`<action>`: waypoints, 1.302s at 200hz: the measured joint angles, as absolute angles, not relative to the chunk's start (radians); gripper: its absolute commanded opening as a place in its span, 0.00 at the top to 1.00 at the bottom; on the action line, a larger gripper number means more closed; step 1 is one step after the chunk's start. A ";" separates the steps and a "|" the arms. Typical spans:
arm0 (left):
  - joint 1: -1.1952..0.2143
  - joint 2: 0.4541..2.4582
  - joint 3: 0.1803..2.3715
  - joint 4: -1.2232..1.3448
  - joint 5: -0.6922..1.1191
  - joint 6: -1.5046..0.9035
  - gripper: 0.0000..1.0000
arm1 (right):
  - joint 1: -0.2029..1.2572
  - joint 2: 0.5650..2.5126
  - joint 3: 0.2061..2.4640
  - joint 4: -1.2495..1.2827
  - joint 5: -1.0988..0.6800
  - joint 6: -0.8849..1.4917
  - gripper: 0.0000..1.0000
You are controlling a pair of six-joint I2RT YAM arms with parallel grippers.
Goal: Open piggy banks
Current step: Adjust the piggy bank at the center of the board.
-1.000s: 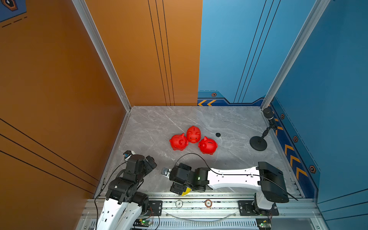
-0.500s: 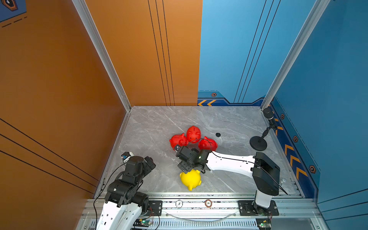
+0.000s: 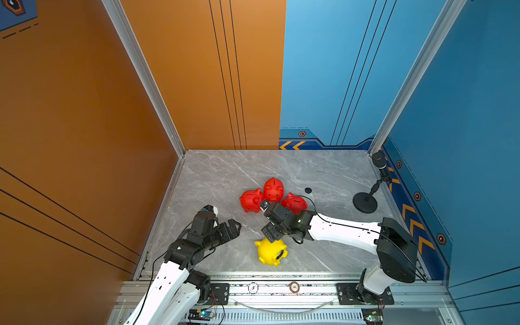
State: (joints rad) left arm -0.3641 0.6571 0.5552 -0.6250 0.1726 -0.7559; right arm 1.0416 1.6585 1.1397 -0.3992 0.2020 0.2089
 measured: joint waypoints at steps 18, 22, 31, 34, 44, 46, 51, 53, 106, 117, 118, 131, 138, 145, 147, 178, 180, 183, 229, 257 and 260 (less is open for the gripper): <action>-0.425 0.693 0.553 -0.579 0.181 -0.756 0.02 | 1.025 1.654 1.129 -0.376 0.187 0.212 0.02; -0.440 0.703 0.551 -0.567 0.181 -0.756 0.02 | 1.022 1.653 1.126 -0.373 0.186 0.213 0.02; -0.469 0.720 0.547 -0.548 0.181 -0.756 0.02 | 1.016 1.650 1.120 -0.366 0.183 0.216 0.02; -0.479 0.727 0.545 -0.540 0.181 -0.756 0.02 | 1.014 1.647 1.117 -0.364 0.182 0.217 0.02; -0.505 0.744 0.543 -0.524 0.179 -0.757 0.02 | 1.008 1.635 1.104 -0.361 0.179 0.219 0.02; -0.509 0.748 0.543 -0.521 0.179 -0.757 0.02 | 1.007 1.629 1.100 -0.360 0.179 0.218 0.02; -0.518 0.756 0.543 -0.515 0.179 -0.757 0.02 | 1.006 1.619 1.091 -0.358 0.179 0.218 0.02; -0.521 0.759 0.542 -0.512 0.179 -0.758 0.02 | 1.005 1.612 1.086 -0.357 0.179 0.218 0.02; -0.538 0.808 0.522 -0.432 0.175 -0.764 0.02 | 1.011 1.276 0.880 -0.336 0.111 0.202 0.00; -0.538 0.823 0.522 -0.414 0.175 -0.764 0.02 | 1.028 1.191 0.832 -0.335 0.099 0.202 0.00; -0.538 0.824 0.522 -0.411 0.175 -0.764 0.02 | 1.030 1.185 0.830 -0.335 0.097 0.202 0.00; -0.538 0.842 0.522 -0.395 0.175 -0.764 0.02 | 1.072 1.095 0.782 -0.337 0.091 0.211 0.00; -0.538 0.850 0.522 -0.388 0.175 -0.764 0.02 | 1.102 1.060 0.761 -0.336 0.094 0.220 0.00; -0.538 0.860 0.522 -0.379 0.175 -0.763 0.02 | 1.132 1.032 0.741 -0.332 0.100 0.235 0.00; -0.538 0.863 0.522 -0.376 0.175 -0.763 0.02 | 1.139 1.026 0.736 -0.330 0.101 0.239 0.00; -0.538 0.902 0.530 -0.354 0.175 -0.756 0.02 | 1.276 1.010 0.655 -0.289 0.169 0.321 0.00; -0.538 0.904 0.531 -0.354 0.175 -0.755 0.02 | 1.283 1.013 0.651 -0.286 0.173 0.325 0.00; -0.538 0.907 0.533 -0.354 0.175 -0.755 0.02 | 1.297 1.018 0.646 -0.280 0.185 0.333 0.00; -0.530 0.925 0.550 -0.348 0.175 -0.748 0.02 | 1.404 1.132 0.597 -0.138 0.312 0.443 0.00; -0.528 0.925 0.556 -0.348 0.175 -0.748 0.02 | 1.409 1.218 0.591 -0.069 0.379 0.521 0.00; -0.528 0.925 0.556 -0.348 0.175 -0.748 0.02 | 1.408 1.227 0.591 -0.065 0.386 0.530 0.00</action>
State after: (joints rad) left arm -0.5282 0.9245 0.5560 -0.3481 0.1753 -0.7483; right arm 1.4082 1.2274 0.5907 -0.0647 0.3862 0.5297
